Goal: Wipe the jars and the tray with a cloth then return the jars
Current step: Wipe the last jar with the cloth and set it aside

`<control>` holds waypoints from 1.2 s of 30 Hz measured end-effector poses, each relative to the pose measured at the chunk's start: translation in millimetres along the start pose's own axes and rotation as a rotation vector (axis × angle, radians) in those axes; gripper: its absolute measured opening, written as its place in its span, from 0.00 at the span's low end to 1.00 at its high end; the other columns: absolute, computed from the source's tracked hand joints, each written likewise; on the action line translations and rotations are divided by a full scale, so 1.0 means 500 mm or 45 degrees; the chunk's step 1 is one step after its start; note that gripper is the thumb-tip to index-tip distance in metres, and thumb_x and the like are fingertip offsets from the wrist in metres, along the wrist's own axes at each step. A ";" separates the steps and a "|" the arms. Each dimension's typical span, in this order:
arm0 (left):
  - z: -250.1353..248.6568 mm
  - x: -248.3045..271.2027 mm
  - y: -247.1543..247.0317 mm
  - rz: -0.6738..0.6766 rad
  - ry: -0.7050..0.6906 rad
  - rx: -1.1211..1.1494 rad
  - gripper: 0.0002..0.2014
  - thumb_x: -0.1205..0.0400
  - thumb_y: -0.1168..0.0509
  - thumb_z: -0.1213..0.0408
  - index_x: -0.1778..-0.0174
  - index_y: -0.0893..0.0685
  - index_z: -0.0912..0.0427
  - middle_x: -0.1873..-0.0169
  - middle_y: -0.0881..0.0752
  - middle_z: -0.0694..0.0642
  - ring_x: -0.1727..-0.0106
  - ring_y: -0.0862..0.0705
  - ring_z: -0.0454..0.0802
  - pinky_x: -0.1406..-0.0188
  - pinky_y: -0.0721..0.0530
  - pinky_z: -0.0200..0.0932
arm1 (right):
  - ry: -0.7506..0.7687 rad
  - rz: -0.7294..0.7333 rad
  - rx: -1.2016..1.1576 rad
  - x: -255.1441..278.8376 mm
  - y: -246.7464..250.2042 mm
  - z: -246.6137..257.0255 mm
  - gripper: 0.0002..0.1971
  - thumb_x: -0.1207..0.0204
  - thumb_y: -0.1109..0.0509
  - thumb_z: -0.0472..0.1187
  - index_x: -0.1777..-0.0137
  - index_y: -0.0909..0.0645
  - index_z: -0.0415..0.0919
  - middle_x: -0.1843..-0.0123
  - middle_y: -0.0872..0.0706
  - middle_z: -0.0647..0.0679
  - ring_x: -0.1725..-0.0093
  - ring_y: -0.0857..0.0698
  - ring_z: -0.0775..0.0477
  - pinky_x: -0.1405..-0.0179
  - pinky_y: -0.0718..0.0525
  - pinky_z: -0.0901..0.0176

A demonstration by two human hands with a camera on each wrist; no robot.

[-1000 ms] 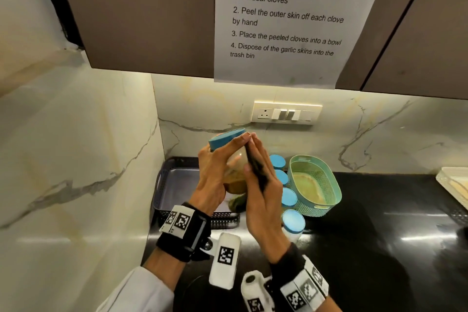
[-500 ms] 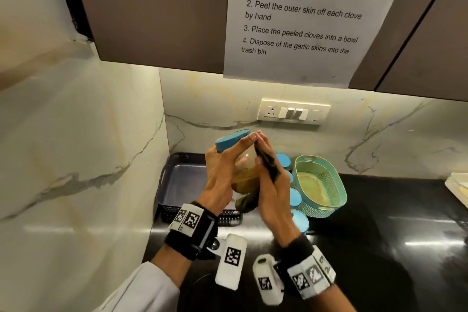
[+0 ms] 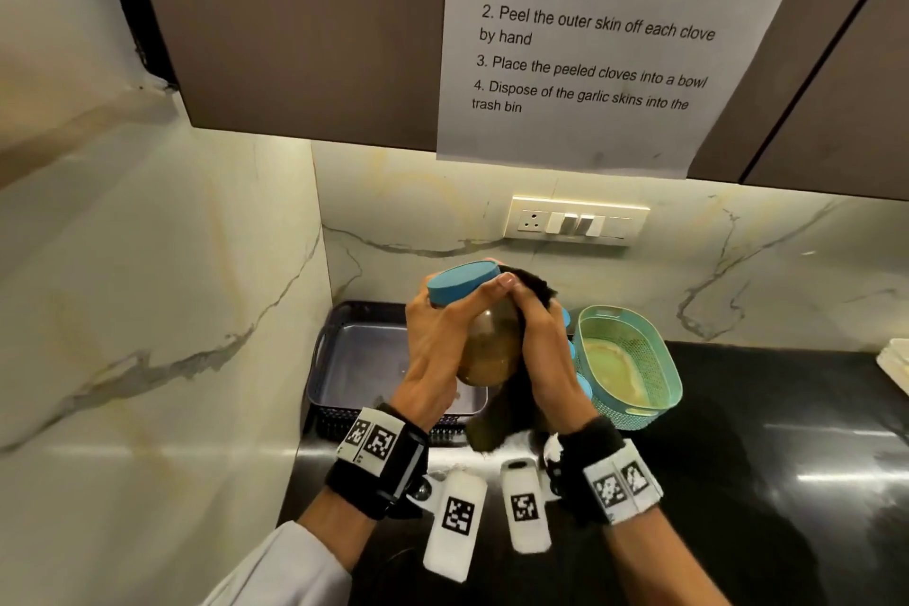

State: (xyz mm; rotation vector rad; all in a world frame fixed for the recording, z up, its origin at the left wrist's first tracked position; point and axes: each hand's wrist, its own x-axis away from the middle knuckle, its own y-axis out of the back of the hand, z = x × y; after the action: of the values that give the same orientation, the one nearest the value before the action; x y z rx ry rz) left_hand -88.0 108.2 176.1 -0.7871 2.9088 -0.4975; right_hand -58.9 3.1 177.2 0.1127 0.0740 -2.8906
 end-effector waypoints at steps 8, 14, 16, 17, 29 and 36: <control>-0.005 -0.038 0.018 -0.031 -0.005 0.004 0.51 0.50 0.14 0.32 0.34 0.12 0.58 0.47 0.06 0.55 0.45 0.06 0.51 0.48 0.07 0.44 | 0.391 0.074 -0.010 0.061 -0.042 -0.033 0.24 0.10 0.38 0.49 0.14 0.29 0.57 0.16 0.24 0.56 0.16 0.26 0.55 0.22 0.19 0.54; -0.009 -0.028 0.014 0.012 0.030 0.006 0.44 0.44 0.11 0.41 0.34 0.12 0.60 0.48 0.05 0.55 0.48 0.06 0.47 0.46 0.06 0.48 | 0.128 -0.026 -0.036 0.023 -0.036 0.007 0.21 0.10 0.40 0.57 0.21 0.20 0.55 0.34 0.08 0.55 0.33 0.11 0.52 0.40 0.09 0.56; -0.016 -0.040 0.023 0.017 0.060 0.039 0.42 0.43 0.13 0.41 0.35 0.11 0.60 0.46 0.05 0.59 0.42 0.07 0.60 0.38 0.08 0.60 | 0.349 -0.037 0.007 0.062 -0.059 -0.019 0.26 0.13 0.39 0.62 0.16 0.27 0.60 0.21 0.17 0.53 0.22 0.18 0.50 0.26 0.15 0.49; -0.016 -0.043 0.028 0.015 0.055 0.048 0.43 0.42 0.15 0.40 0.34 0.11 0.60 0.44 0.06 0.60 0.40 0.07 0.62 0.36 0.09 0.62 | 0.449 -0.029 0.086 0.074 -0.066 -0.035 0.27 0.13 0.39 0.64 0.15 0.31 0.64 0.15 0.23 0.53 0.16 0.25 0.49 0.21 0.20 0.46; -0.015 -0.038 0.027 0.013 0.057 0.078 0.50 0.46 0.13 0.34 0.32 0.12 0.62 0.43 0.07 0.63 0.39 0.08 0.64 0.37 0.08 0.61 | 0.584 -0.049 0.218 0.071 -0.066 -0.048 0.25 0.11 0.38 0.56 0.17 0.27 0.52 0.15 0.24 0.54 0.14 0.28 0.52 0.17 0.26 0.51; -0.003 -0.027 0.004 -0.020 0.087 0.093 0.49 0.48 0.11 0.36 0.33 0.12 0.58 0.46 0.06 0.57 0.43 0.06 0.57 0.45 0.06 0.53 | 0.239 -0.107 -0.013 0.019 -0.035 -0.005 0.18 0.09 0.38 0.52 0.27 0.15 0.50 0.38 0.07 0.55 0.35 0.10 0.48 0.40 0.09 0.54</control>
State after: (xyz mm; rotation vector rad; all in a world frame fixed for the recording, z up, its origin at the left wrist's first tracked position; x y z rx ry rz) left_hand -77.4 117.3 176.7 -0.7996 2.9290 -0.6400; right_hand -72.1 18.0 174.6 0.3877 0.1301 -2.9550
